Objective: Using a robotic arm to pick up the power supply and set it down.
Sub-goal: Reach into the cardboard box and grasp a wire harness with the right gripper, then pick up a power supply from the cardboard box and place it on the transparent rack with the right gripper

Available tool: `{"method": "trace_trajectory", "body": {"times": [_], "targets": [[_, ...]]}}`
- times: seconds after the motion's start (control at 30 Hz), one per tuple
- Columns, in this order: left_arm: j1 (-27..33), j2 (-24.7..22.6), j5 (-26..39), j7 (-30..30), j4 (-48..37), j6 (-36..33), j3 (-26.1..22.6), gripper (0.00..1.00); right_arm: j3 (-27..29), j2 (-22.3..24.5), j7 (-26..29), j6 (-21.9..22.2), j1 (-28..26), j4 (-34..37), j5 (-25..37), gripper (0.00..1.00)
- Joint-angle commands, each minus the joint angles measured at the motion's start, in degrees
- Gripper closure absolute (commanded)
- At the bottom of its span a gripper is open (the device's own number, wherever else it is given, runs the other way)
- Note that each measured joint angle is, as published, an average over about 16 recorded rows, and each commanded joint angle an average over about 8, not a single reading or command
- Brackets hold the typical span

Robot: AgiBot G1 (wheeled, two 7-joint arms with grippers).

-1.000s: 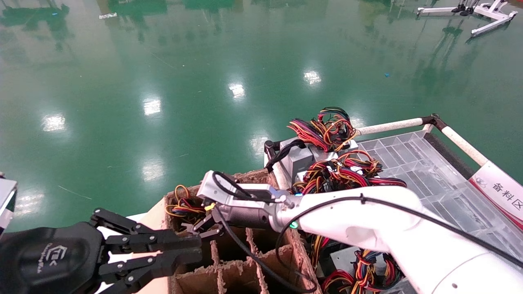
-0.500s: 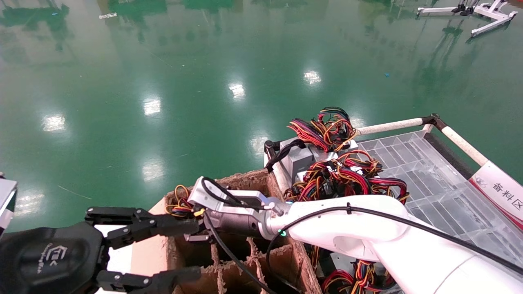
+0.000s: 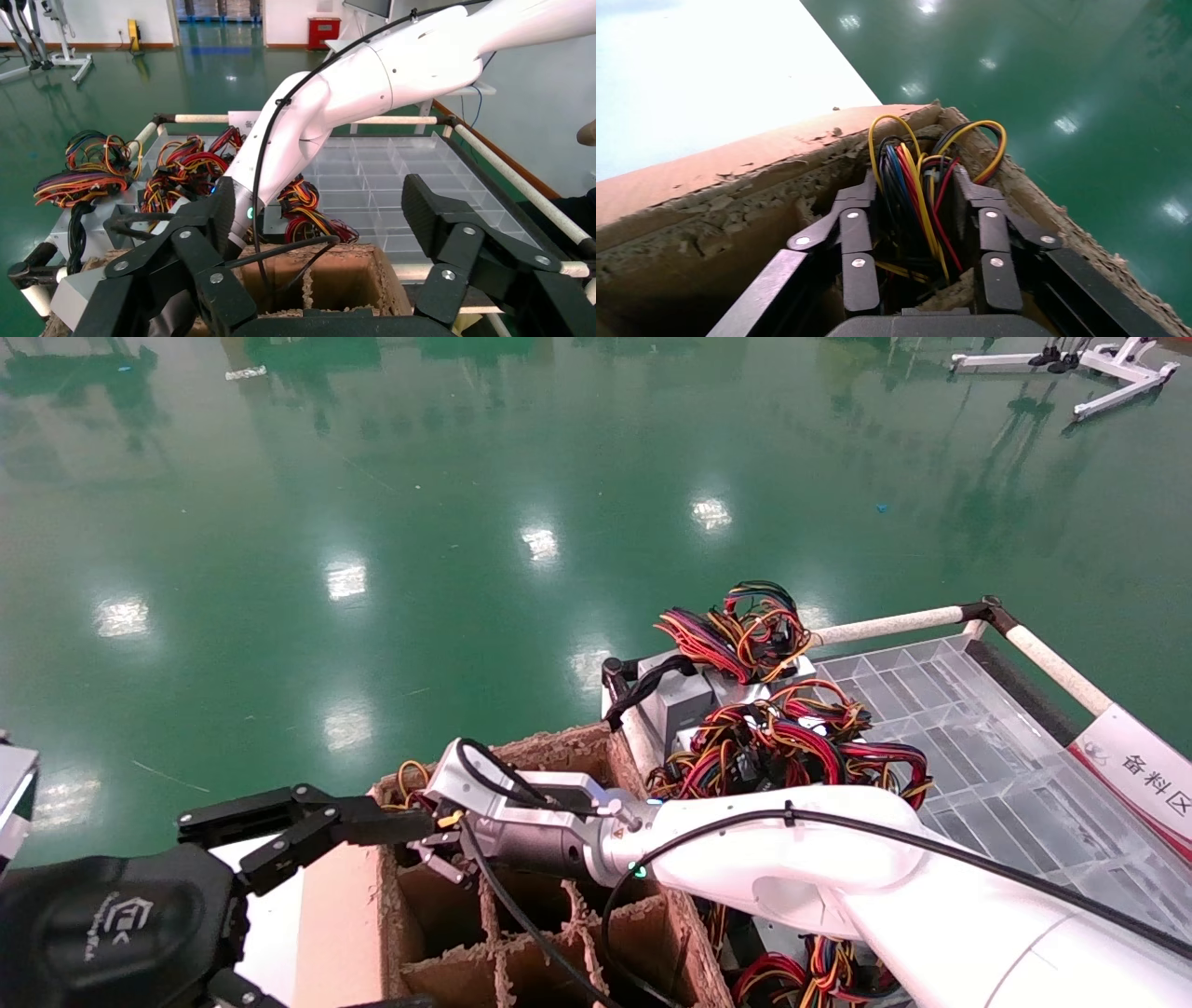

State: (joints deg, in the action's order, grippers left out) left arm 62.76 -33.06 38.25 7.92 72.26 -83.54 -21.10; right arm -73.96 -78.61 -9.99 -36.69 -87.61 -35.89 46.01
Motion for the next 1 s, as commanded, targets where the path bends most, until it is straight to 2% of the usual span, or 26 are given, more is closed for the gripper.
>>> {"method": "trace_trajectory", "body": {"times": [0.03,0.33,0.63,0.8,1.0], "targets": [[0.0,0.0,0.0,0.0,0.0,0.0,0.0,0.0,-0.7,0.0,-0.3,0.4,-0.1,0.2,-0.7,1.0],[0.0,0.0,0.0,0.0,0.0,0.0,0.0,0.0,-2.2,0.1,-0.4,0.0,-0.7,1.0,-5.2,1.0],[0.0,0.0,0.0,0.0,0.0,0.0,0.0,0.0,-2.1,0.3,0.2,-2.2,-1.1,3.7,-10.7,1.0],[0.0,0.0,0.0,0.0,0.0,0.0,0.0,0.0,-0.2,0.6,1.6,-5.4,-1.1,6.1,-15.8,1.0],[0.0,0.0,0.0,0.0,0.0,0.0,0.0,0.0,3.5,1.1,3.4,-12.5,-1.1,9.8,-23.5,1.0]]}}
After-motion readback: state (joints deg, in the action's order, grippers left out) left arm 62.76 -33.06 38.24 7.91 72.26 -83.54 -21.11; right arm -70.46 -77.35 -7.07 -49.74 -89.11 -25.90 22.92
